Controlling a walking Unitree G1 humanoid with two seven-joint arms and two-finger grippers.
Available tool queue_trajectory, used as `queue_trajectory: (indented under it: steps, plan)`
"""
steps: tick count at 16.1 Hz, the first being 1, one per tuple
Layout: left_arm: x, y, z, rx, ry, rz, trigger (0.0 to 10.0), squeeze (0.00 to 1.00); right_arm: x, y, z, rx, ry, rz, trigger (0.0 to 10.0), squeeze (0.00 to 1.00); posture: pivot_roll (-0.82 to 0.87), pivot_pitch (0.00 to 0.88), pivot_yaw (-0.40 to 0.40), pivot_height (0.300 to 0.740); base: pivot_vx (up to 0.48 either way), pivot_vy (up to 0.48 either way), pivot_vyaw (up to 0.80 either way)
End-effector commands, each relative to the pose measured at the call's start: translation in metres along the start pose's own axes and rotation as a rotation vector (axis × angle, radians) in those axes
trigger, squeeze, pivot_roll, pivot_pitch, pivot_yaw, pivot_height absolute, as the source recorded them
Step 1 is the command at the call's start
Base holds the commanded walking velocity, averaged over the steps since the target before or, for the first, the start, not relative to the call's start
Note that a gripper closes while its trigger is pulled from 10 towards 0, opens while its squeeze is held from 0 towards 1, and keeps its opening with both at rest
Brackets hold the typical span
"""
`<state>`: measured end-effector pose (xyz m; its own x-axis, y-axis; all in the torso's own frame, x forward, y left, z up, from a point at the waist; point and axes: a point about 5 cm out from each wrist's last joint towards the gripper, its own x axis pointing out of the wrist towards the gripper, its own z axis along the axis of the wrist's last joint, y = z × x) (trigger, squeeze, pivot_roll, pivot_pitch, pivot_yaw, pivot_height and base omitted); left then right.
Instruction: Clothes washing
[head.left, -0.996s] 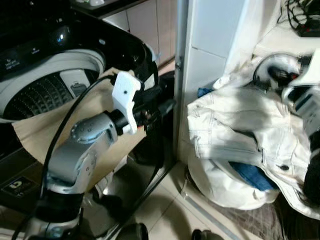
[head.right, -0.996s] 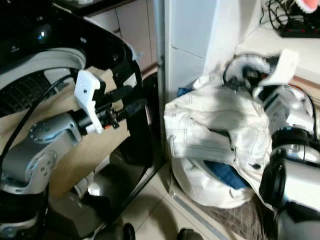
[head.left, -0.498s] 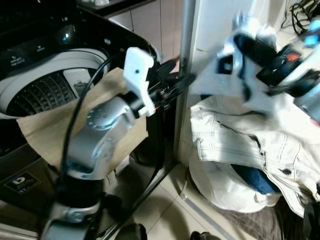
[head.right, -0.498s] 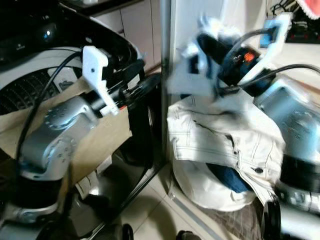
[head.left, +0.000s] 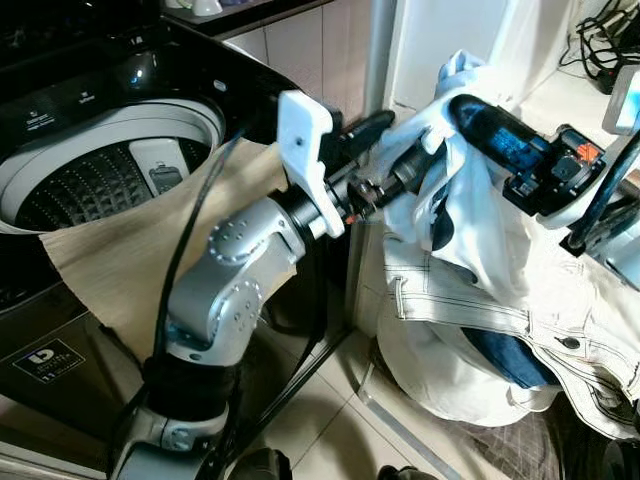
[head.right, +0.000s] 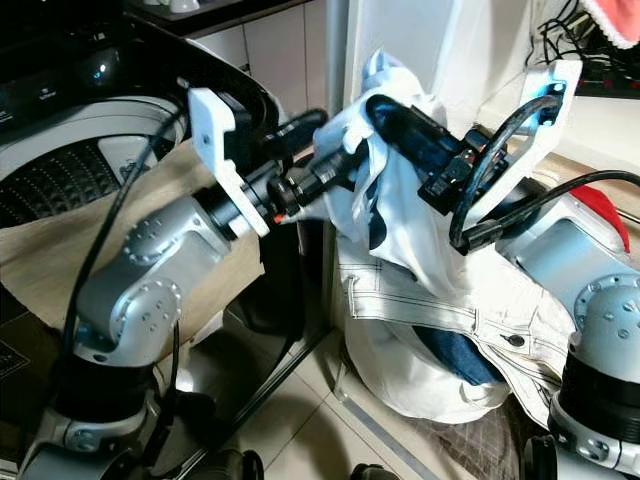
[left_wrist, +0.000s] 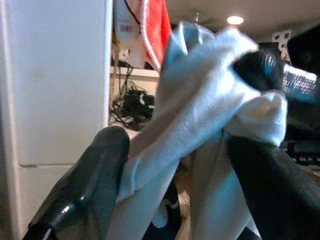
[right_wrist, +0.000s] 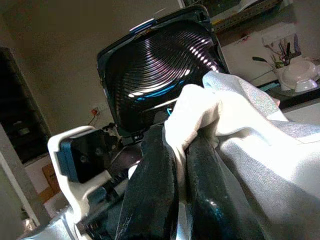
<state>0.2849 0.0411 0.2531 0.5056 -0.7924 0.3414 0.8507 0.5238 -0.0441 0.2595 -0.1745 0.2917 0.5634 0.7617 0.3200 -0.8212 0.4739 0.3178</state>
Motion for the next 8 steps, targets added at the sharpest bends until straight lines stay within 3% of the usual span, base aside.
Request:
queue_trajectory:
  steps: [1, 2, 6, 8]
  plan:
    - [0.002, -0.006, 0.002, -0.005, -0.017, -0.046, 10.0, 0.54, 0.0, 0.007, 0.001, -0.001, -0.002, 0.029, 0.0, 0.0, -0.08, 0.023, 0.036, 0.74, 0.0, 0.0, 0.0]
    - [0.002, -0.014, 0.002, -0.05, -0.034, -0.113, 10.0, 0.0, 0.0, 0.008, 0.0, 0.003, 0.001, 0.023, 0.0, 0.0, -0.08, 0.02, 0.035, 0.74, 0.0, 0.0, 0.0]
    - [-0.002, -0.03, -0.006, -0.12, 0.008, -0.251, 10.0, 0.0, 0.0, 0.009, 0.0, 0.006, 0.006, 0.009, 0.0, 0.0, -0.09, 0.017, 0.036, 0.74, 0.0, 0.0, 0.0]
    - [-0.004, -0.031, -0.007, -0.259, -0.035, -0.259, 10.0, 0.0, 0.0, 0.009, -0.002, 0.01, 0.014, 0.004, 0.0, 0.0, -0.09, 0.009, 0.038, 0.74, 0.0, 0.0, 0.0]
